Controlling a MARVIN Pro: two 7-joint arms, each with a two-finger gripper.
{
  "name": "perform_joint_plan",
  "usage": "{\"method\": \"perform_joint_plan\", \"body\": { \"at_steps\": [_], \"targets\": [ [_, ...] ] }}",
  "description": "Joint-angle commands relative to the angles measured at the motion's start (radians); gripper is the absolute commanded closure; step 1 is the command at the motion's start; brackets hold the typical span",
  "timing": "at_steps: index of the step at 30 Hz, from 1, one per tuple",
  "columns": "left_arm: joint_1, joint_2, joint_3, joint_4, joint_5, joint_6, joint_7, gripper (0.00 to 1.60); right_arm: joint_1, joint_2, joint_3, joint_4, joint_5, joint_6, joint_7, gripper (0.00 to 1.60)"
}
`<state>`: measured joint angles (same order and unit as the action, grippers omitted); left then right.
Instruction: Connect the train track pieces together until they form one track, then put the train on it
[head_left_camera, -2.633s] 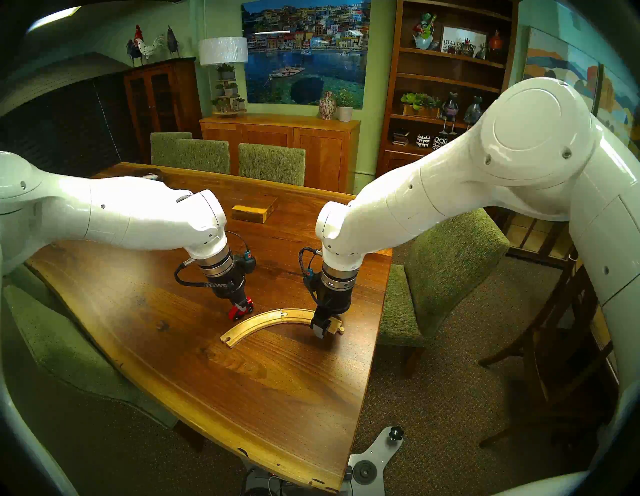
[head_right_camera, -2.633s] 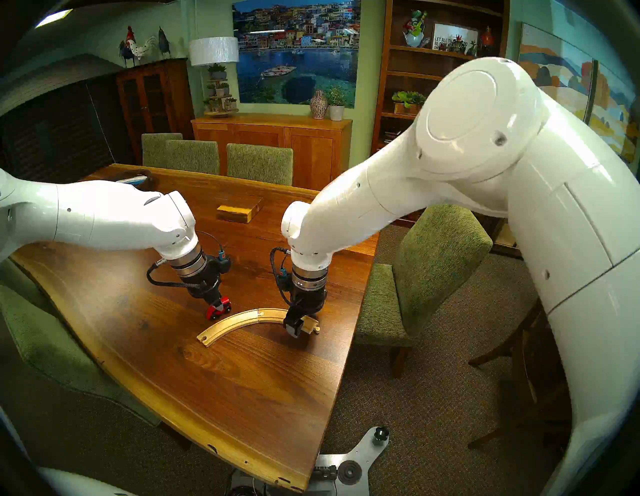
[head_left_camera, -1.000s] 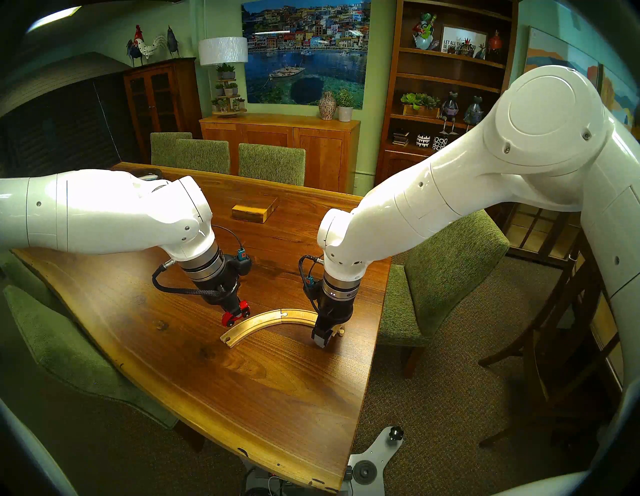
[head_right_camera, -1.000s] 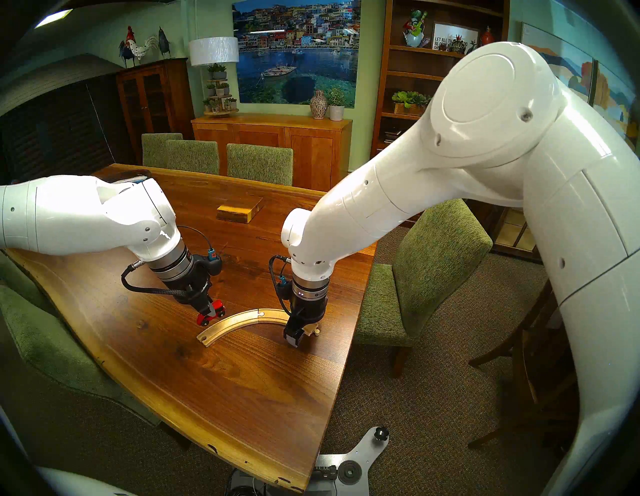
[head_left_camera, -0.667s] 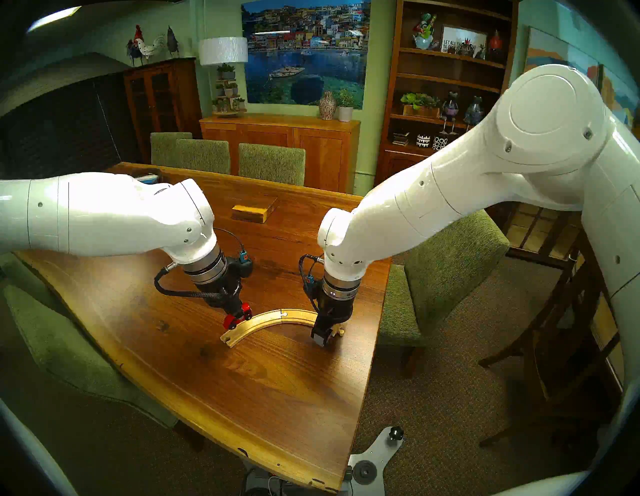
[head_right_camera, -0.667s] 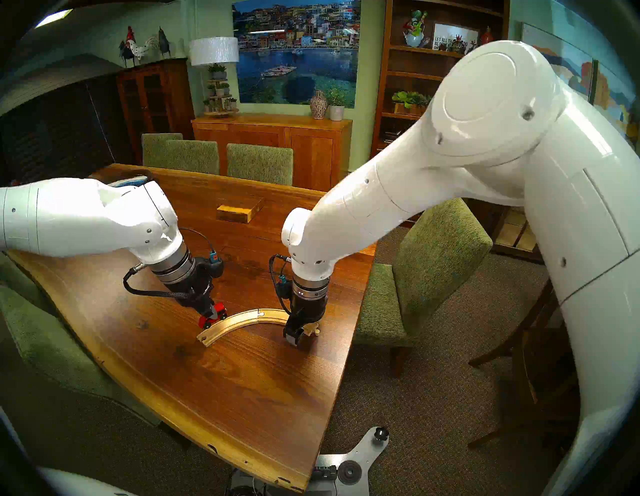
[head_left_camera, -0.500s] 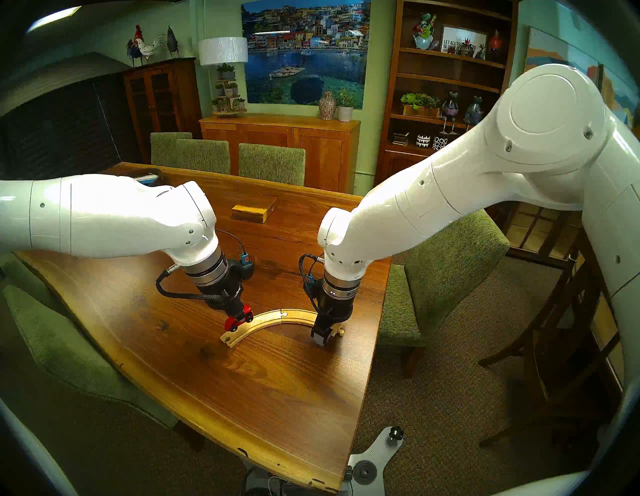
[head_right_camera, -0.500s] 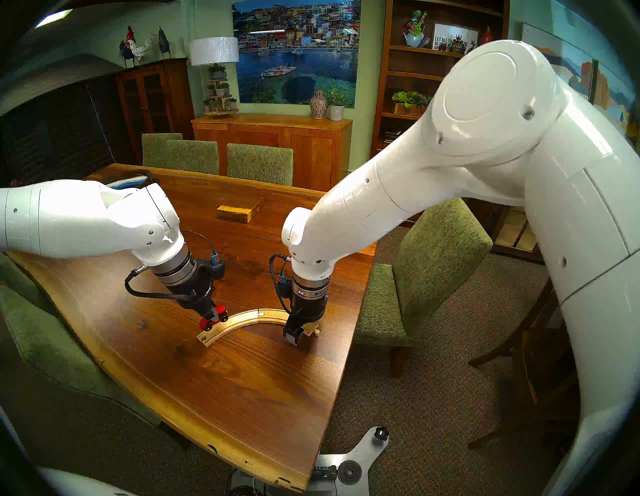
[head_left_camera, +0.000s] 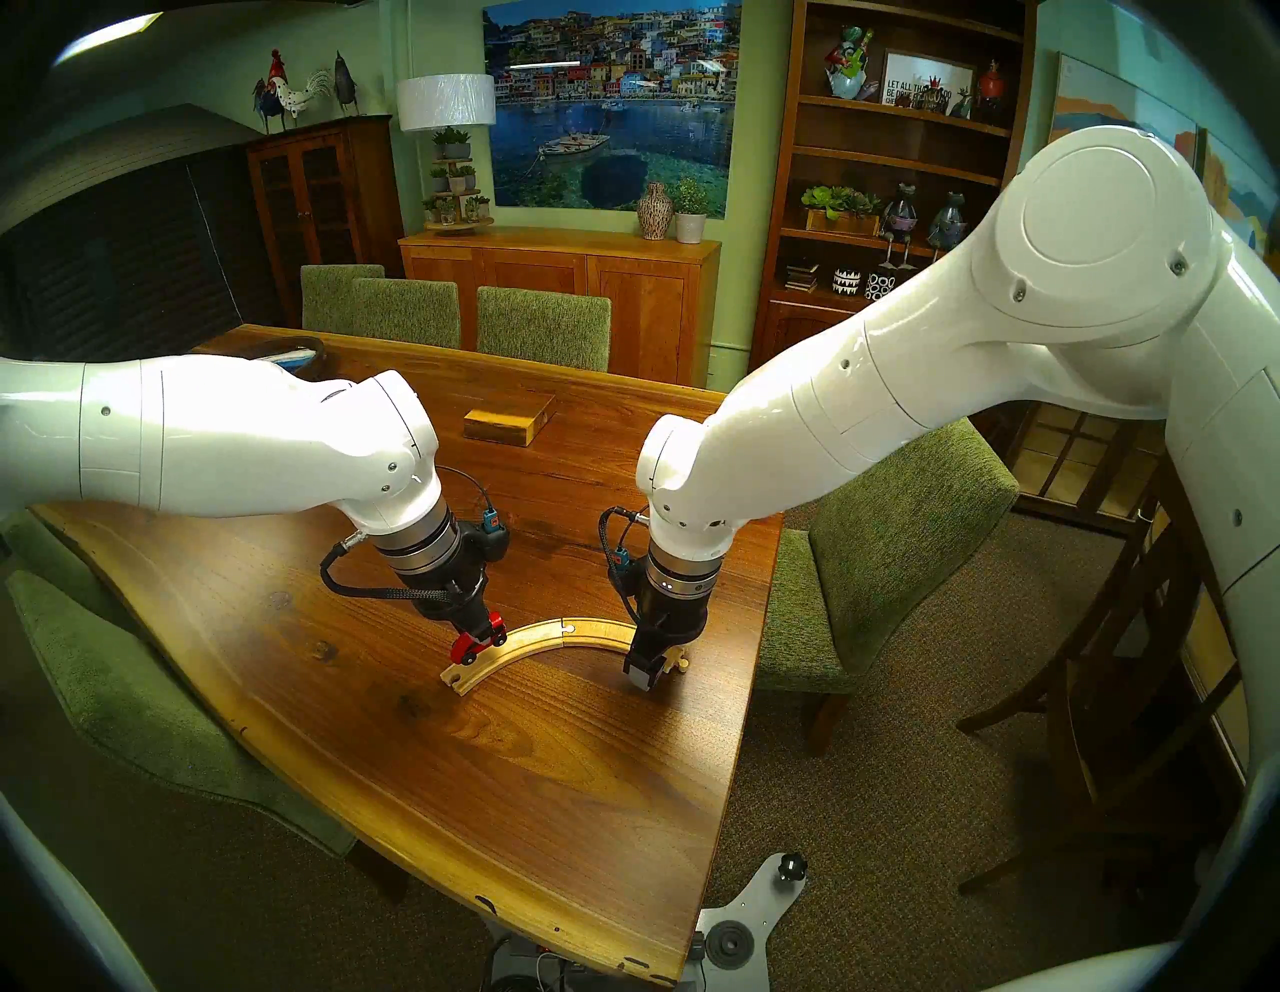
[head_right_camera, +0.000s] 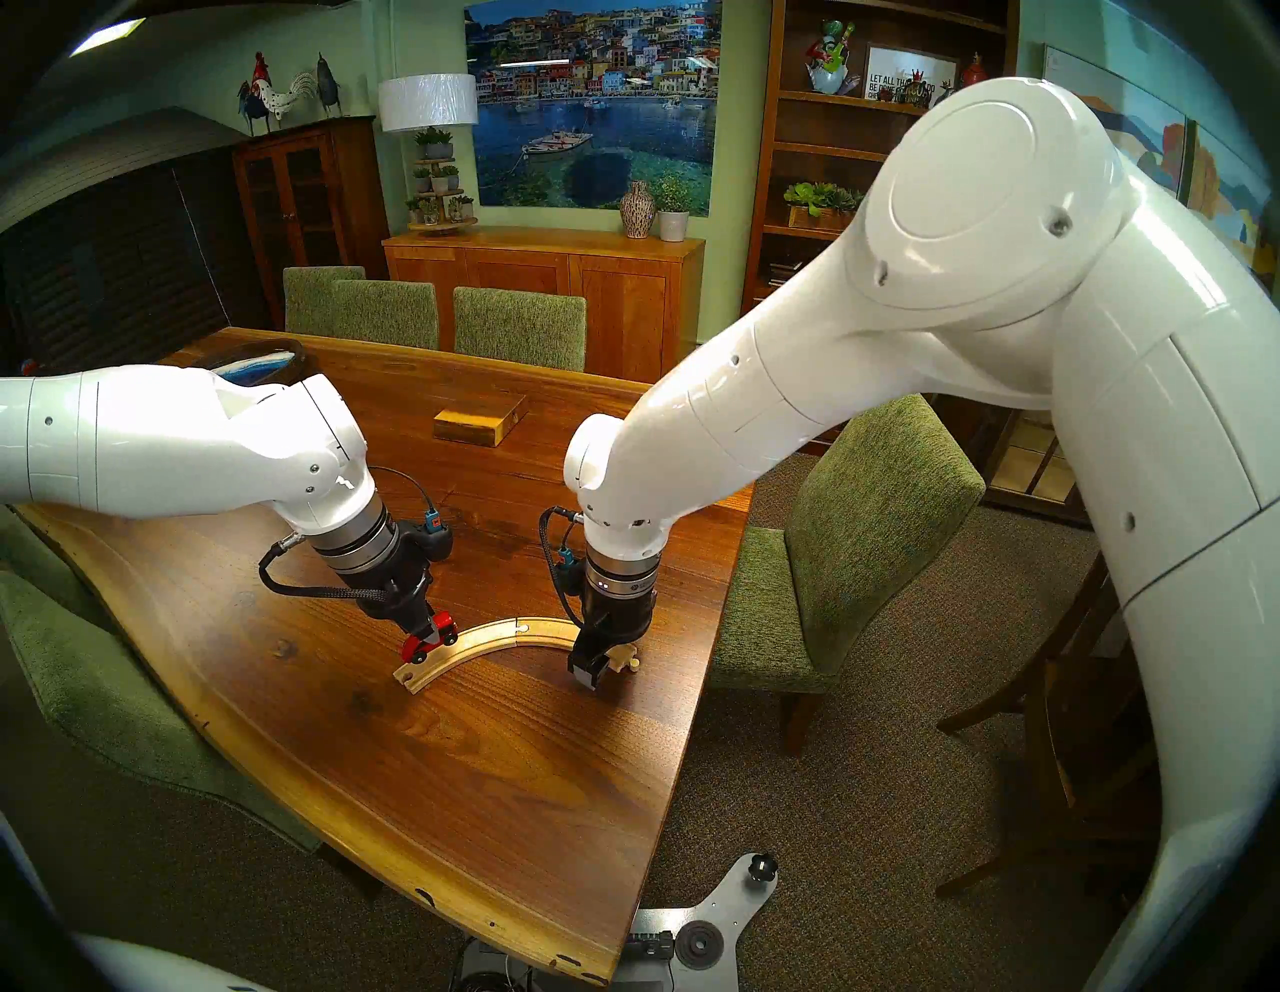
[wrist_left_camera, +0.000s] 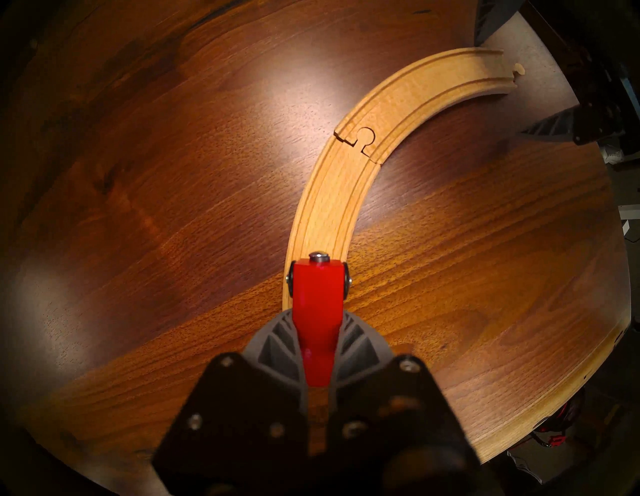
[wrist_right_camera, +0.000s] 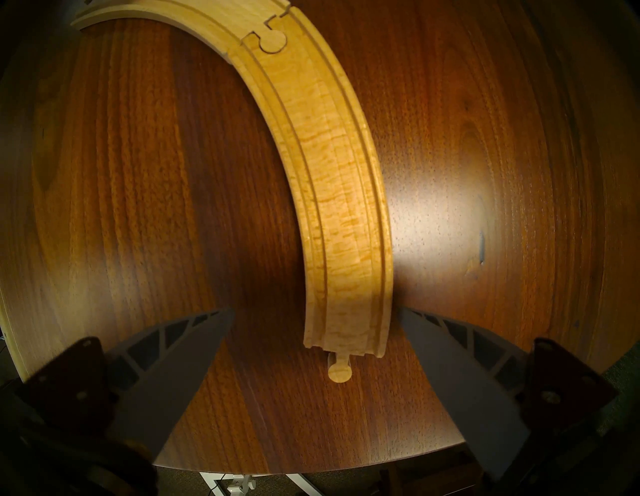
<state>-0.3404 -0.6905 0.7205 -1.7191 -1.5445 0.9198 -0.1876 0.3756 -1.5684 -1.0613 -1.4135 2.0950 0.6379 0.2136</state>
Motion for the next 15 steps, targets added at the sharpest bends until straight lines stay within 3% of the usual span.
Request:
{"method": "perform_joint_plan", "body": {
  "at_steps": [1,15],
  "targets": [
    [-0.011,-0.024,-0.015,0.019,0.007,-0.004,-0.017,1.60,0.032,0.008,0.006,0.009,-0.003,0.007,0.008,0.00],
    [0.025,-0.057,-0.005,0.066,0.026,-0.021,-0.035,1.60,0.022,0.007,0.006,0.025,-0.011,0.011,0.021,0.00]
  ]
}}
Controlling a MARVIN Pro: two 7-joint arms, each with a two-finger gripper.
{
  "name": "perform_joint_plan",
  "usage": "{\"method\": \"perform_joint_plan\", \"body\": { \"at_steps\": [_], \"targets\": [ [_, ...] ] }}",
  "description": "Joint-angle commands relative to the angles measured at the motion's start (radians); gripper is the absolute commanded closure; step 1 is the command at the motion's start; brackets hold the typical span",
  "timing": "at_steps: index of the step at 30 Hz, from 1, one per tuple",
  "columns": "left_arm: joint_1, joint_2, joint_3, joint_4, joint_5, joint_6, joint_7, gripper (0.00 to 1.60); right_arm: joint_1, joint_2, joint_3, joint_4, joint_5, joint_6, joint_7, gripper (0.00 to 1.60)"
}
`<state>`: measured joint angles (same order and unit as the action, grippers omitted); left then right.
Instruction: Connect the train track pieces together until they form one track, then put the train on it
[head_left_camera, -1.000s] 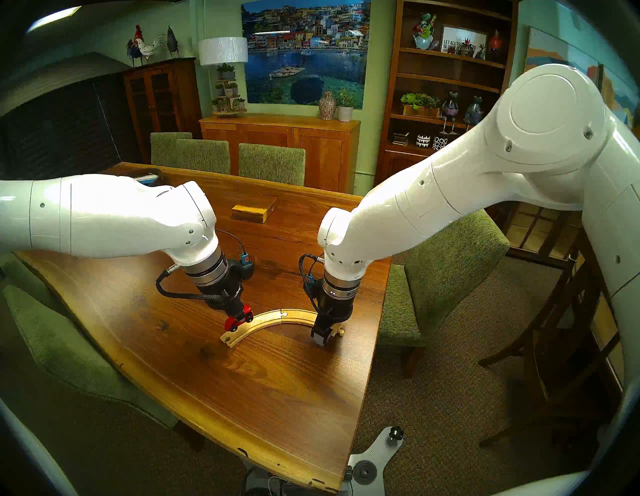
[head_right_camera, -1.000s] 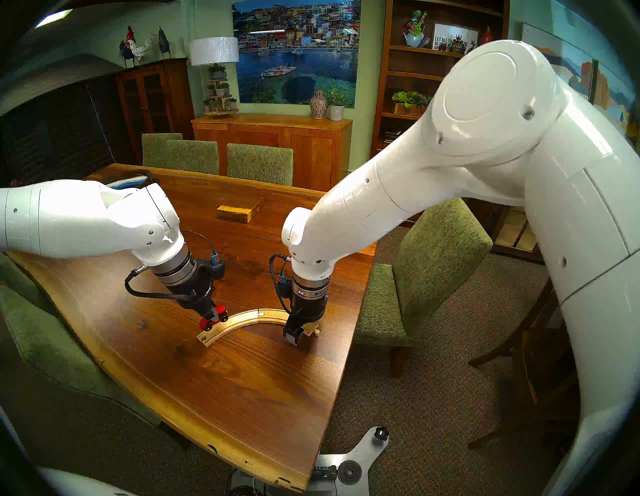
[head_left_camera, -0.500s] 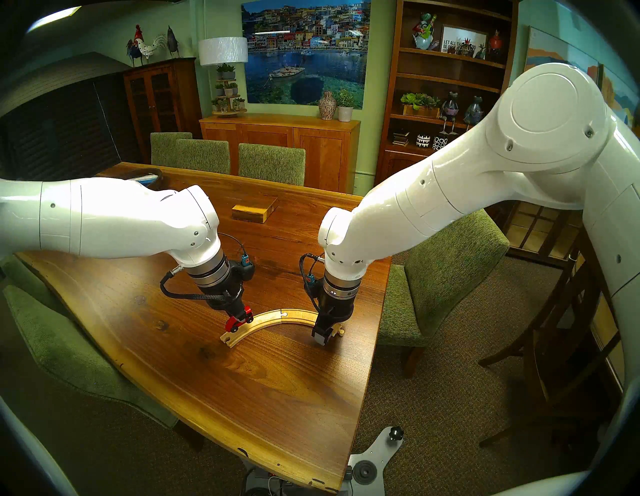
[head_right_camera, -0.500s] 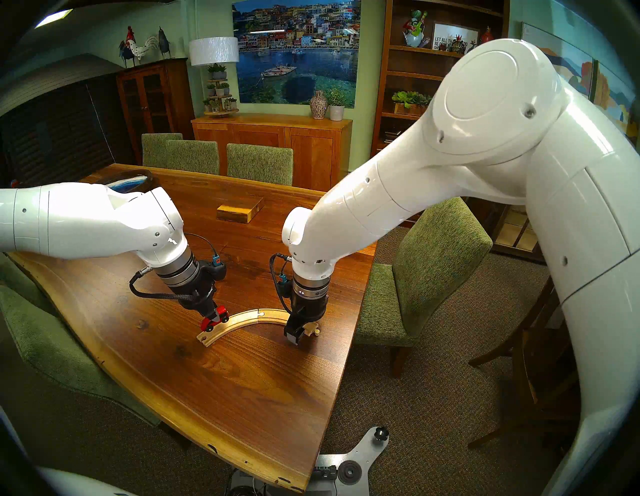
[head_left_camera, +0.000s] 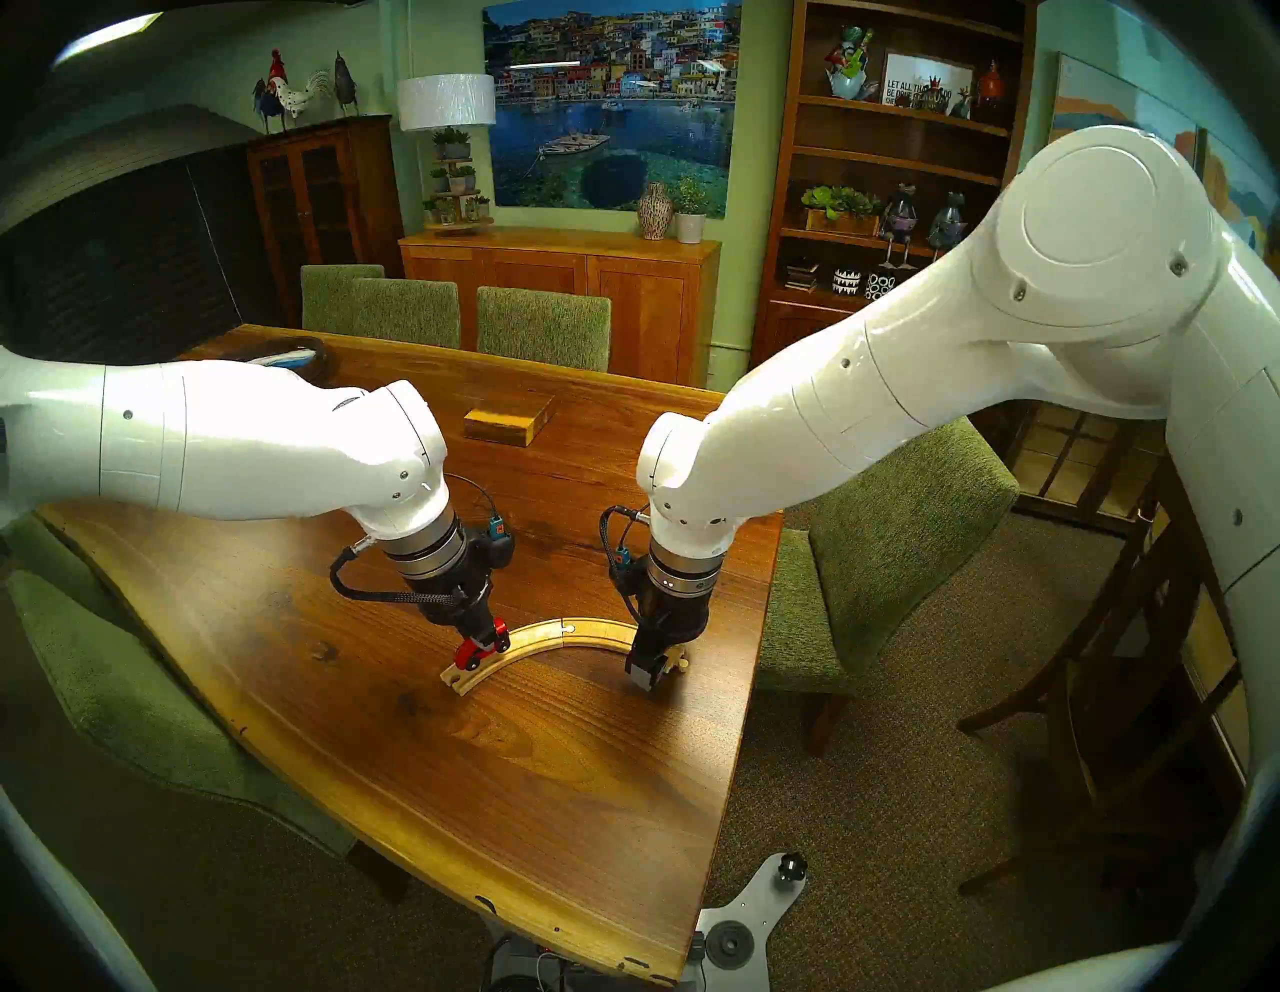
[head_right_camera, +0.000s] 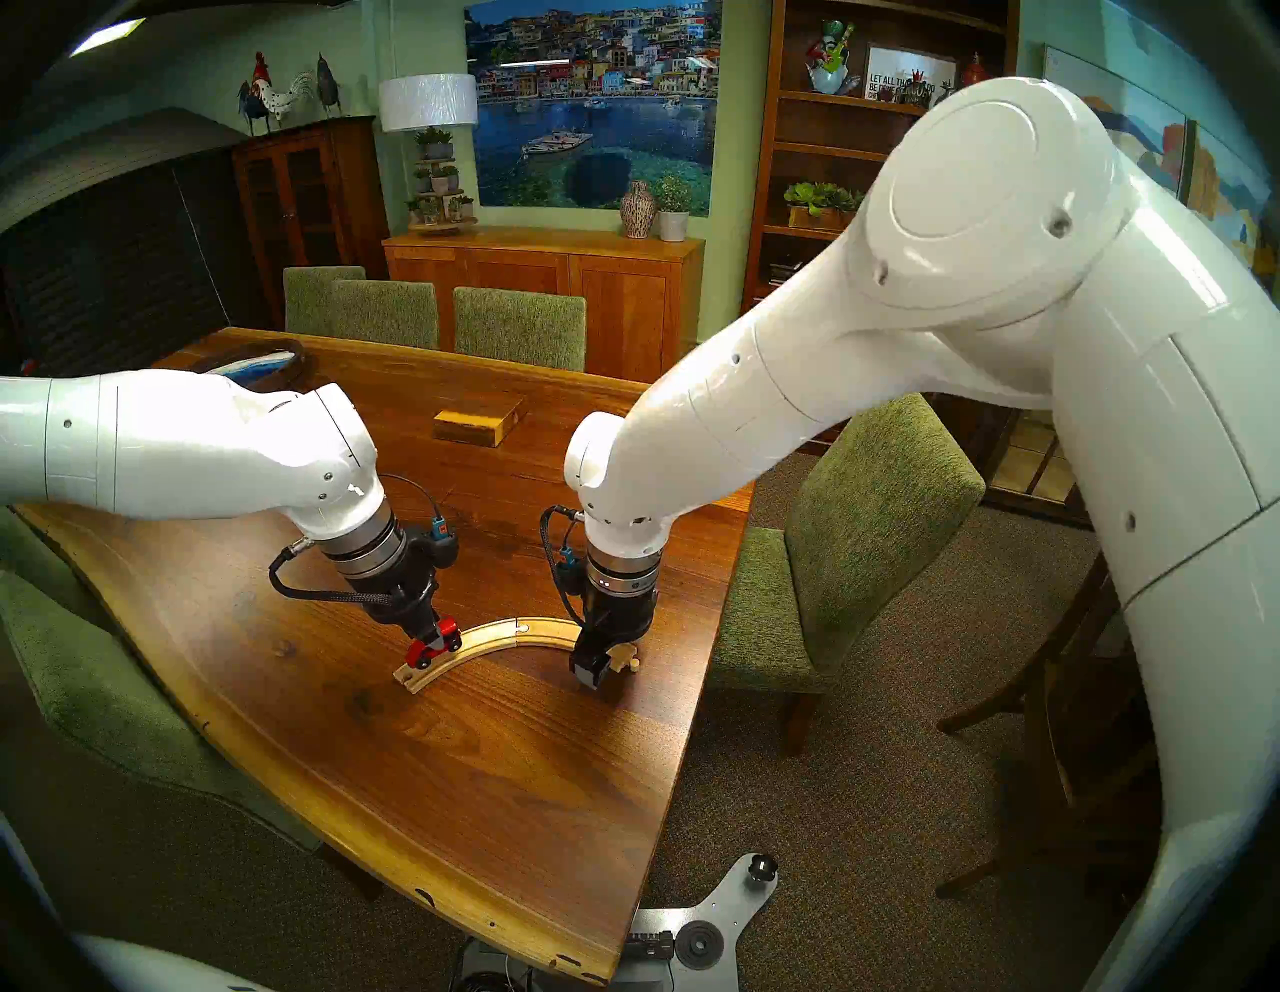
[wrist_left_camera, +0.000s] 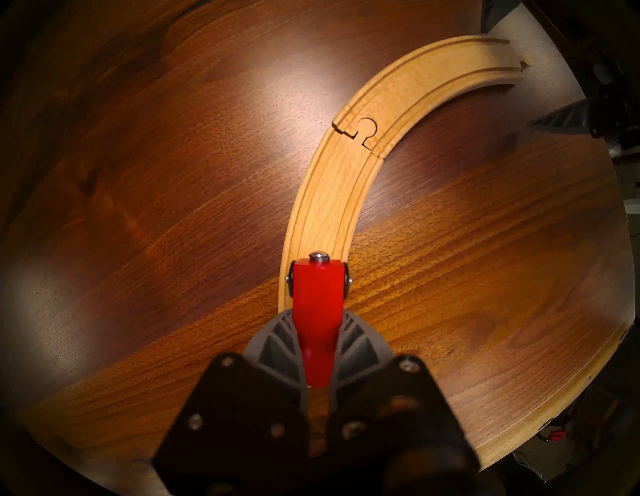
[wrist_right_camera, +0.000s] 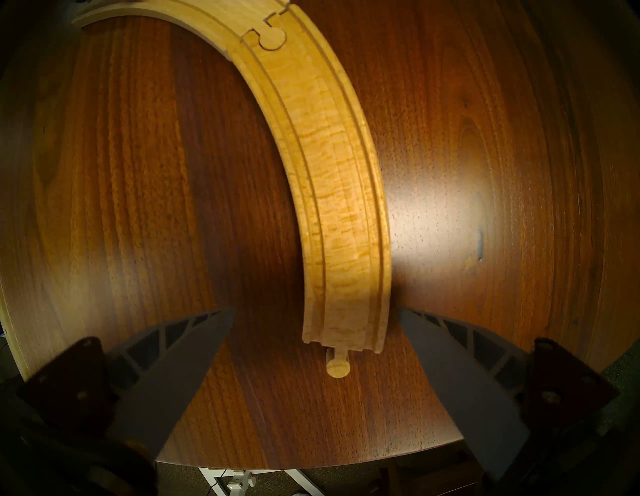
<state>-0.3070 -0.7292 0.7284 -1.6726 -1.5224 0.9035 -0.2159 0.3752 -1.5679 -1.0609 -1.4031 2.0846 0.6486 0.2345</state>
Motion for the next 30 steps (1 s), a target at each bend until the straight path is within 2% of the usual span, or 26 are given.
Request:
{"method": "perform_joint_plan", "body": {
  "at_steps": [1,29,30],
  "targets": [
    [-0.008,-0.019,-0.013,0.019,0.004,-0.005,-0.007,1.60,0.023,0.006,0.005,0.015,-0.001,0.000,0.000,0.00],
    [0.003,-0.021,-0.017,0.027,0.014,-0.005,-0.018,1.60,0.019,0.008,0.009,0.014,0.000,-0.002,-0.005,0.00],
    [0.003,-0.021,-0.016,0.027,0.014,-0.005,-0.018,1.54,0.019,0.008,0.010,0.013,0.000,-0.002,-0.006,0.00]
  ]
}}
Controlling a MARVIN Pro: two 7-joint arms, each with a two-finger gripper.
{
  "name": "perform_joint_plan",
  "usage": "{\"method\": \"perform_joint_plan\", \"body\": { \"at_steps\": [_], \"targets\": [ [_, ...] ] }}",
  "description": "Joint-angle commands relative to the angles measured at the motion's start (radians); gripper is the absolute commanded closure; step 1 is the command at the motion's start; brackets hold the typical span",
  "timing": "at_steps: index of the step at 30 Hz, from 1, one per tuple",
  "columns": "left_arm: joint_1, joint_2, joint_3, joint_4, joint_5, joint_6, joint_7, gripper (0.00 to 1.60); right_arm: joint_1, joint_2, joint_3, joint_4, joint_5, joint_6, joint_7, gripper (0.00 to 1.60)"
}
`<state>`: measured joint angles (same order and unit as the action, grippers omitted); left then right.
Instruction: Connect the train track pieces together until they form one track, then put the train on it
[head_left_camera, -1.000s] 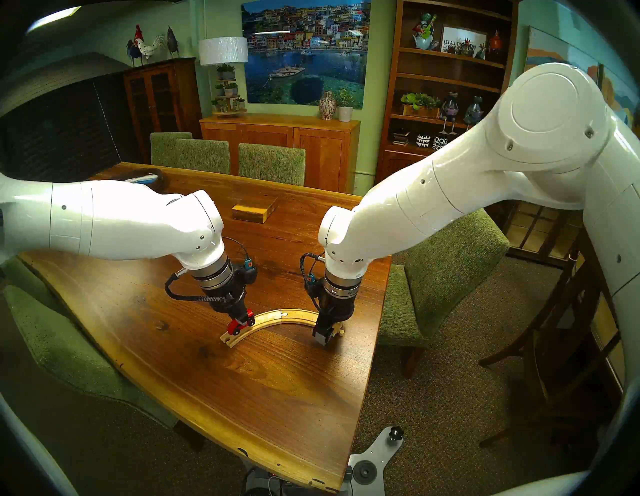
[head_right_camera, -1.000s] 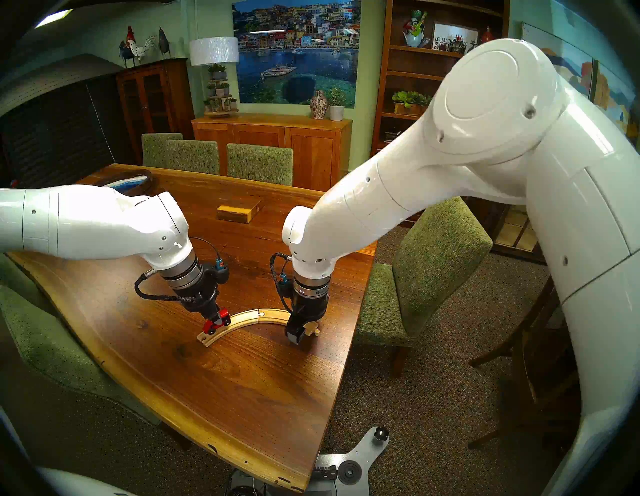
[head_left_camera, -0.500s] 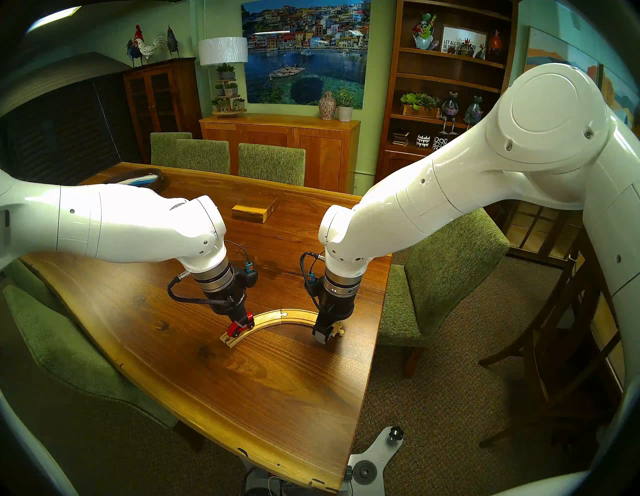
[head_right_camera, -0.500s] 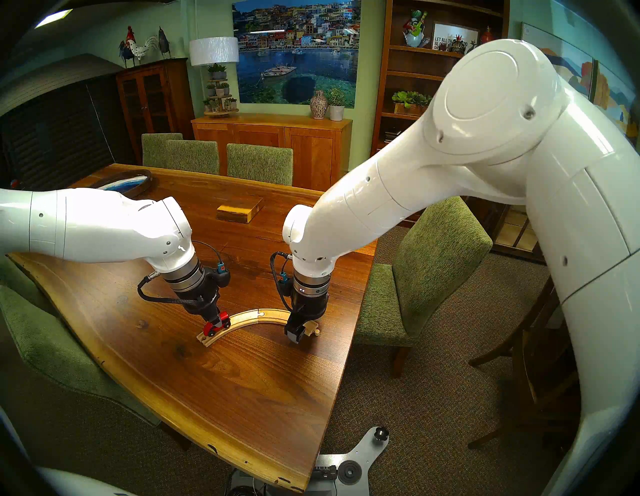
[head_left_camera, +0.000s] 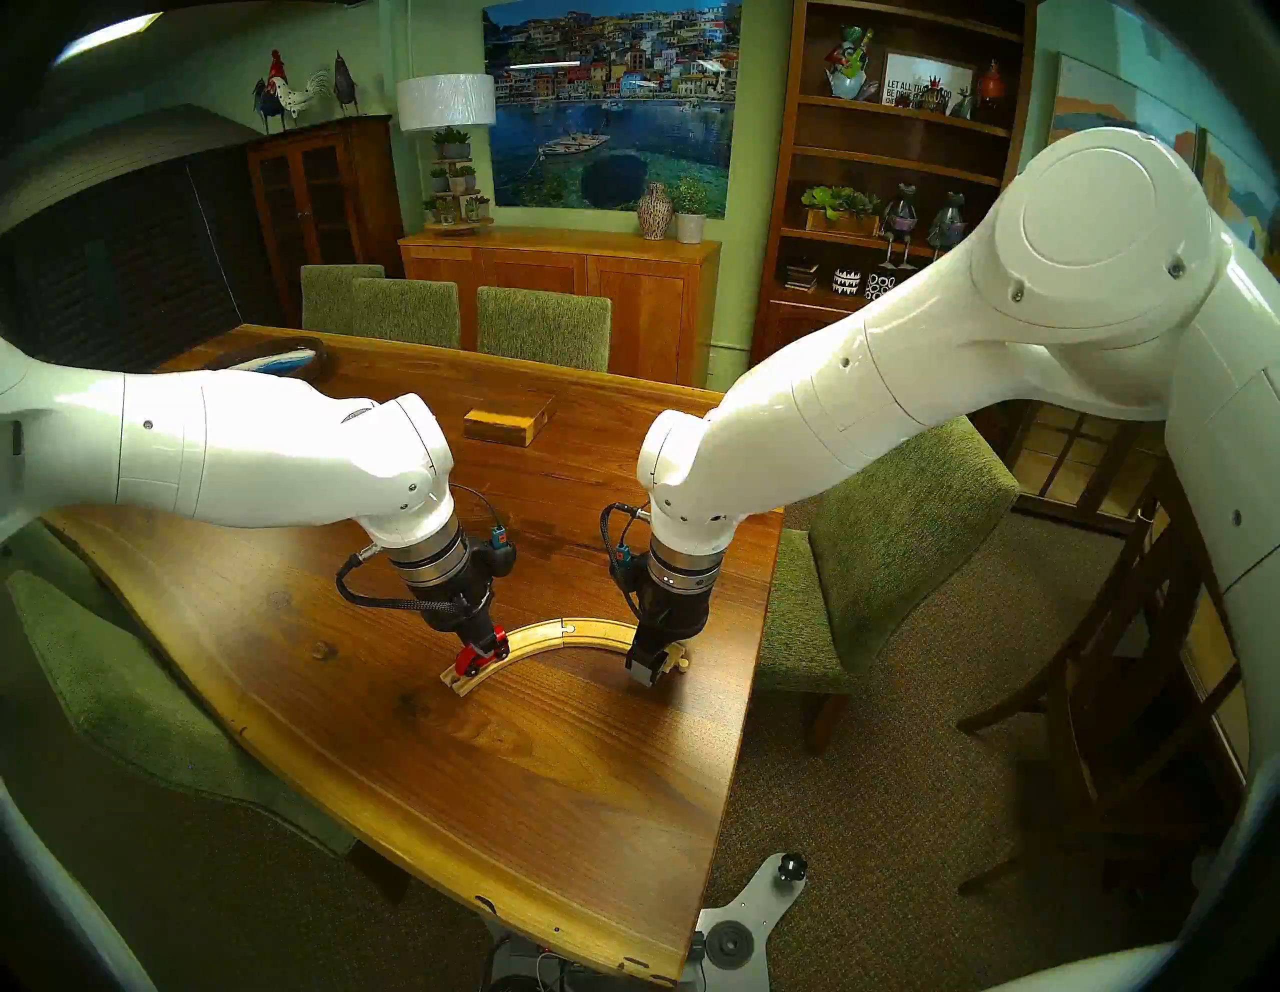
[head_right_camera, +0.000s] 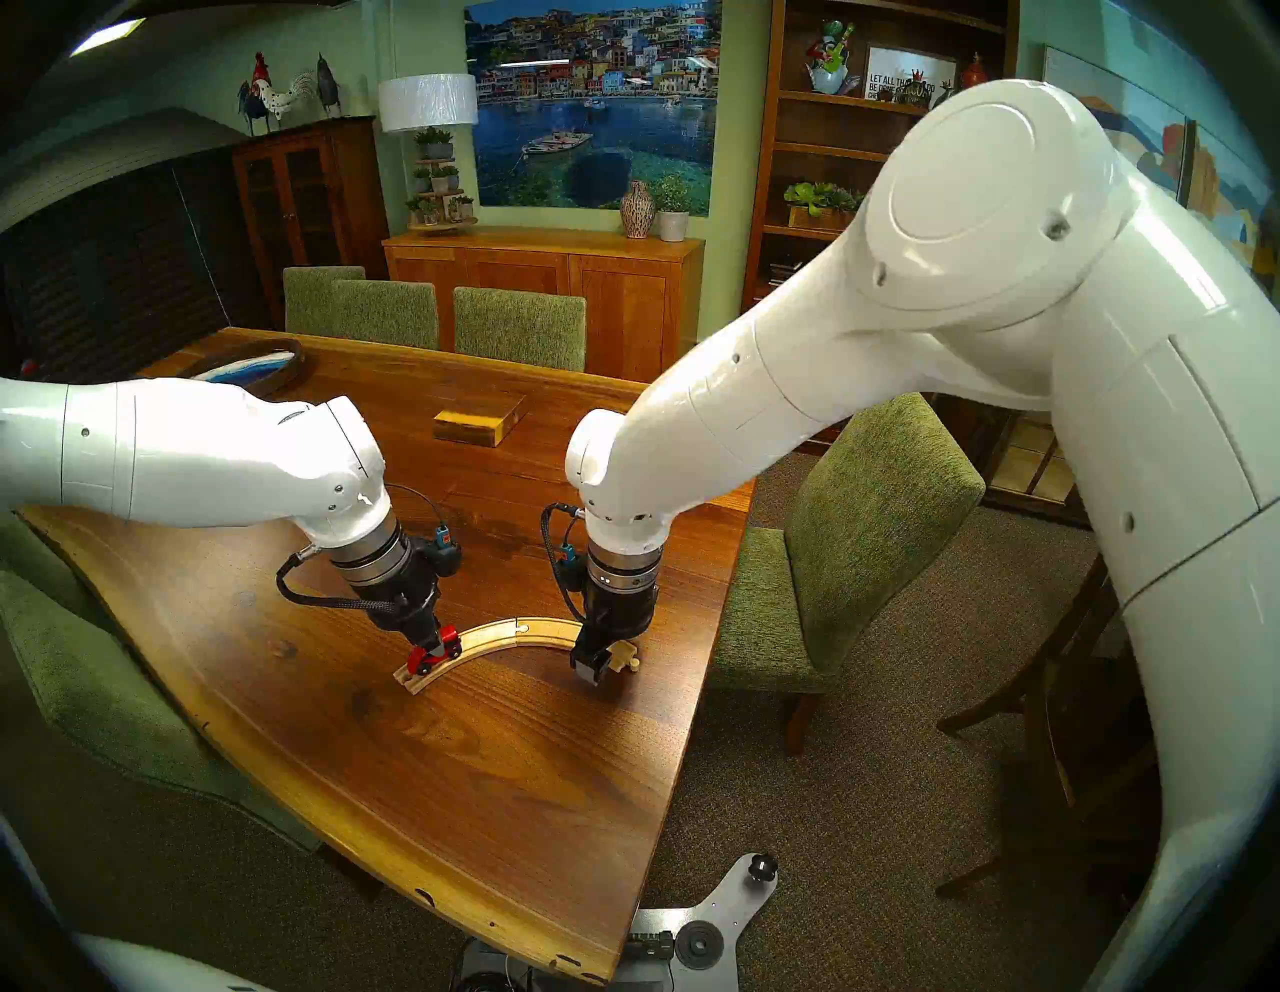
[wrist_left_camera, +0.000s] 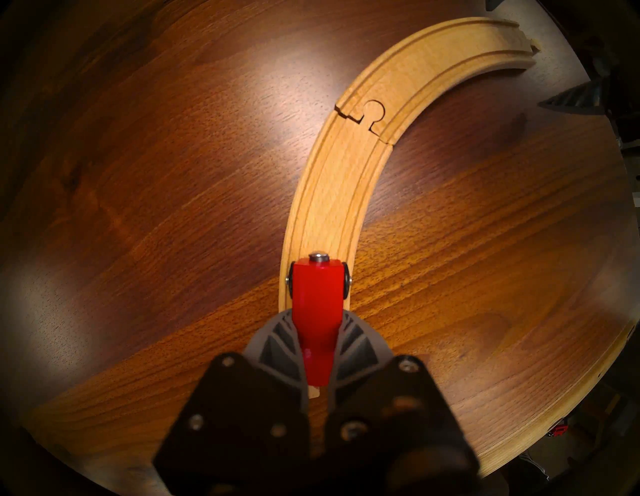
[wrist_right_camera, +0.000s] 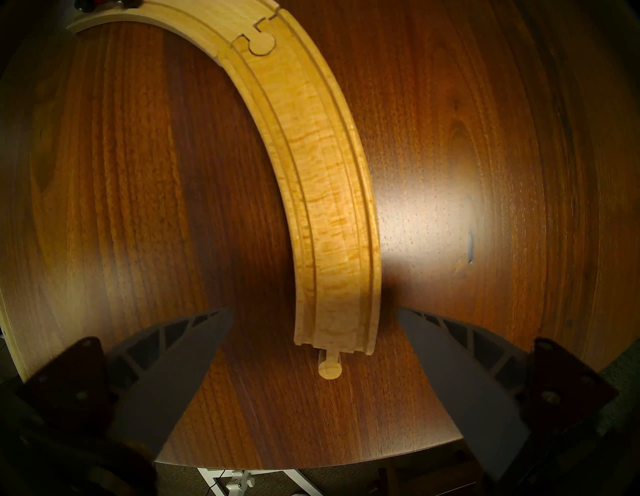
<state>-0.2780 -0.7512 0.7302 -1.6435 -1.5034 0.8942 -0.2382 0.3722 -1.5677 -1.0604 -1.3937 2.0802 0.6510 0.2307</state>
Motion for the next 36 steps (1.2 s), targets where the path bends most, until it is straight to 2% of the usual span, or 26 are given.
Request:
{"method": "perform_joint_plan", "body": {
  "at_steps": [1,2,4,8,16,18,20,31,33,35,36],
  "targets": [
    [-0.026,0.001,-0.018,-0.003,-0.005,0.004,0.005,1.42,0.022,0.008,0.009,0.003,0.005,-0.004,-0.004,0.00],
    [-0.026,0.002,-0.018,-0.003,-0.006,0.004,0.005,1.25,0.023,0.008,0.009,0.002,0.005,-0.004,-0.004,0.00],
    [-0.027,0.002,-0.018,-0.004,-0.006,0.004,0.006,1.12,0.023,0.008,0.010,0.002,0.005,-0.004,-0.006,0.00],
    [-0.028,0.005,-0.018,-0.005,-0.006,0.004,0.008,1.05,0.024,0.007,0.010,0.001,0.005,-0.003,-0.006,0.00],
    [-0.036,0.013,-0.021,-0.008,-0.007,0.005,0.010,1.07,0.025,0.007,0.011,0.000,0.004,-0.002,-0.007,0.00],
    [-0.037,0.014,-0.022,-0.008,-0.008,0.006,0.011,1.02,0.026,0.007,0.011,0.000,0.003,-0.001,-0.007,0.00],
    [-0.037,0.014,-0.023,-0.008,-0.007,0.007,0.012,0.91,0.026,0.007,0.011,0.001,0.002,-0.002,-0.007,0.00],
    [-0.038,0.018,-0.026,-0.010,-0.005,0.012,0.011,0.81,0.028,0.007,0.012,-0.001,-0.003,-0.005,-0.003,0.00],
    [-0.038,0.018,-0.026,-0.010,-0.004,0.012,0.010,0.65,0.029,0.007,0.012,-0.002,-0.003,-0.005,-0.003,0.00],
    [-0.038,0.018,-0.026,-0.011,-0.003,0.012,0.010,0.82,0.029,0.007,0.012,-0.002,-0.004,-0.005,-0.003,0.00],
    [-0.037,0.018,-0.026,-0.011,-0.003,0.012,0.010,0.85,0.029,0.007,0.013,-0.002,-0.004,-0.005,-0.004,0.00]
  ]
}}
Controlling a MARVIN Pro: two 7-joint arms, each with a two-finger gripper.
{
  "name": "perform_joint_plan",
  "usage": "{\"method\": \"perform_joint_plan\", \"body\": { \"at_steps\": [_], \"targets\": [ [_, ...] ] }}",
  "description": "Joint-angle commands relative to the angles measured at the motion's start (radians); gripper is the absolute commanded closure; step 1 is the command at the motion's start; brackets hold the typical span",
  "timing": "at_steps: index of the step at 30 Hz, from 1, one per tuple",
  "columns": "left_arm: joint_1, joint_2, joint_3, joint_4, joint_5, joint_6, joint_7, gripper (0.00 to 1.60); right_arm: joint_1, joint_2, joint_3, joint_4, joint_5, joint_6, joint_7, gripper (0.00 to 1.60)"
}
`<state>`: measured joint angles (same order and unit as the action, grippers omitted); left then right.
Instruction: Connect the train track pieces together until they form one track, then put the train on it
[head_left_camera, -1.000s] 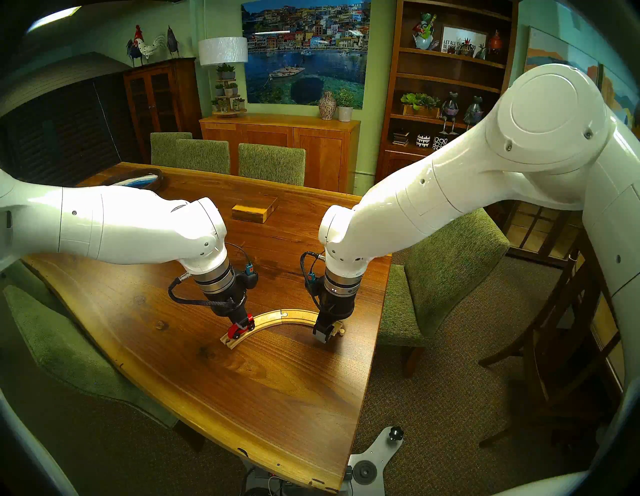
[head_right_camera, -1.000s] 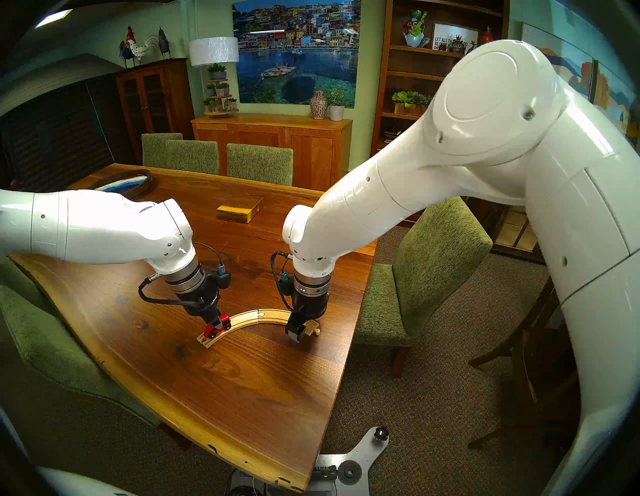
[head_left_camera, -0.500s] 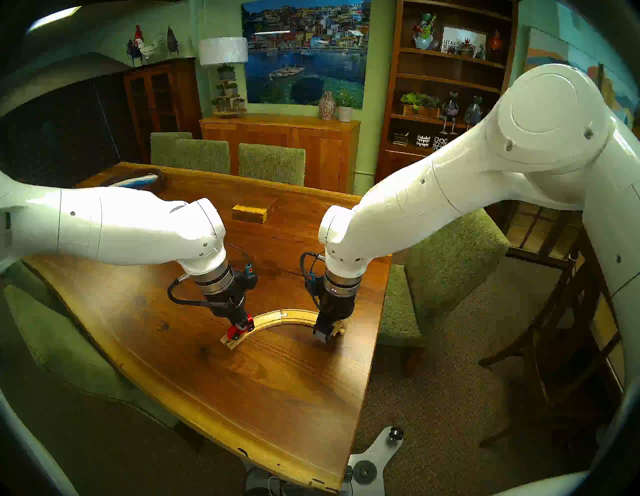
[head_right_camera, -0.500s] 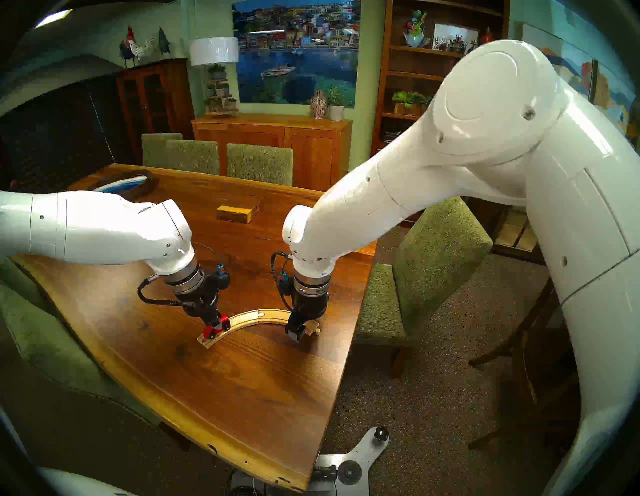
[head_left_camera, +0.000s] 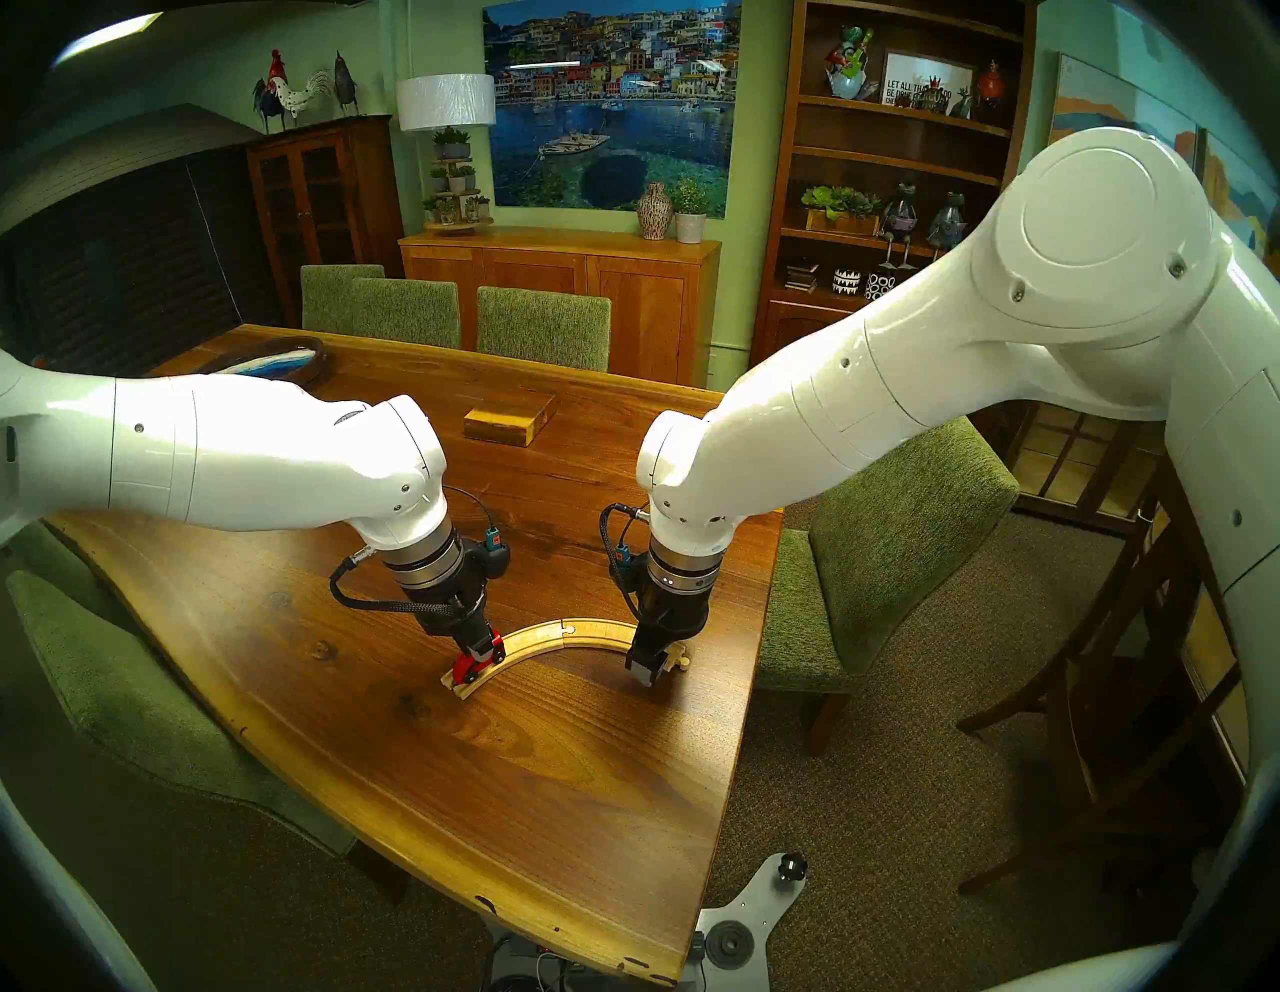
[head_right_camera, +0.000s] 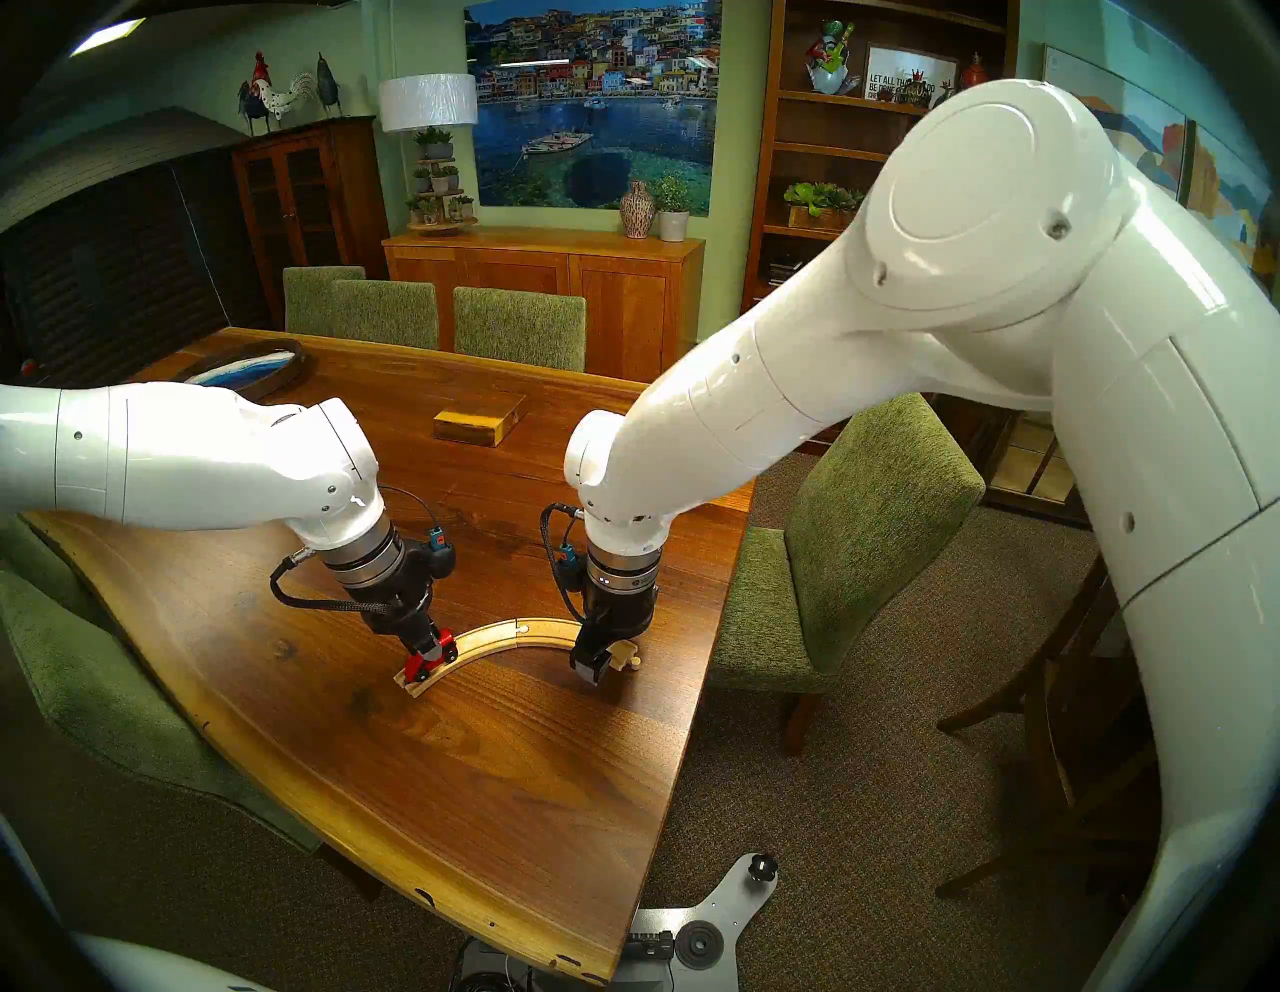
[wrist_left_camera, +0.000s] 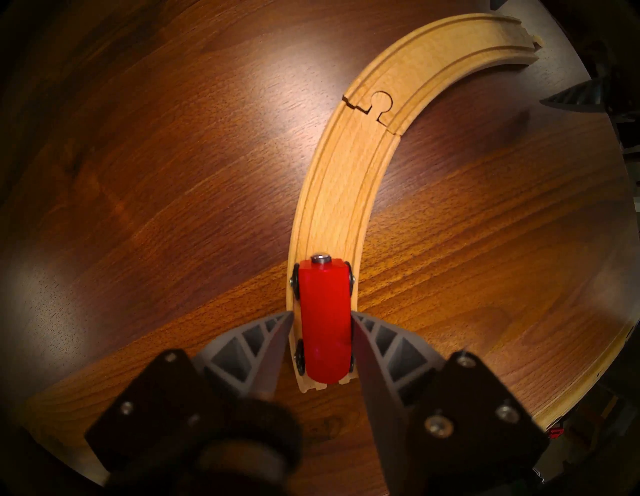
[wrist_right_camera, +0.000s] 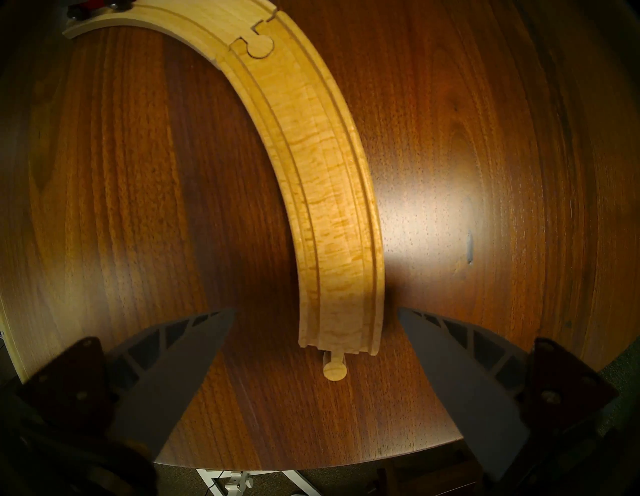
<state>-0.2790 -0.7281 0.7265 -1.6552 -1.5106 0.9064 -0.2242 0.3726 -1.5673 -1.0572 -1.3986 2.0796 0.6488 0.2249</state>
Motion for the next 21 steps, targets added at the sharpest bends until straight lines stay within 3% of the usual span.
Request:
{"method": "perform_joint_plan", "body": {
  "at_steps": [1,3,4,5,6,7,14,21],
  "targets": [
    [-0.035,-0.004,-0.023,0.000,0.004,-0.001,-0.004,0.84,0.029,0.006,0.010,0.002,-0.004,-0.004,0.002,0.00],
    [-0.034,-0.003,-0.024,0.000,0.004,-0.001,-0.005,0.81,0.029,0.006,0.010,0.001,-0.004,-0.005,0.003,0.00],
    [-0.034,-0.003,-0.024,0.000,0.004,-0.001,-0.004,0.60,0.029,0.007,0.010,0.001,-0.004,-0.005,0.003,0.00],
    [-0.034,-0.002,-0.025,-0.001,0.004,-0.001,-0.004,0.51,0.029,0.007,0.010,0.001,-0.004,-0.005,0.003,0.00],
    [-0.034,-0.002,-0.025,-0.001,0.004,-0.001,-0.004,0.08,0.029,0.007,0.010,0.001,-0.004,-0.005,0.003,0.00],
    [-0.034,-0.001,-0.025,-0.001,0.004,-0.002,-0.004,0.00,0.029,0.006,0.010,0.000,-0.004,-0.006,0.002,0.00],
    [-0.045,0.015,-0.027,-0.013,0.008,0.000,-0.012,0.00,0.028,0.006,0.010,0.000,-0.006,-0.007,0.003,0.00],
    [-0.111,0.092,-0.031,-0.105,0.027,0.015,-0.014,0.00,0.026,0.005,0.009,0.002,-0.007,-0.008,0.004,0.00]
  ]
}}
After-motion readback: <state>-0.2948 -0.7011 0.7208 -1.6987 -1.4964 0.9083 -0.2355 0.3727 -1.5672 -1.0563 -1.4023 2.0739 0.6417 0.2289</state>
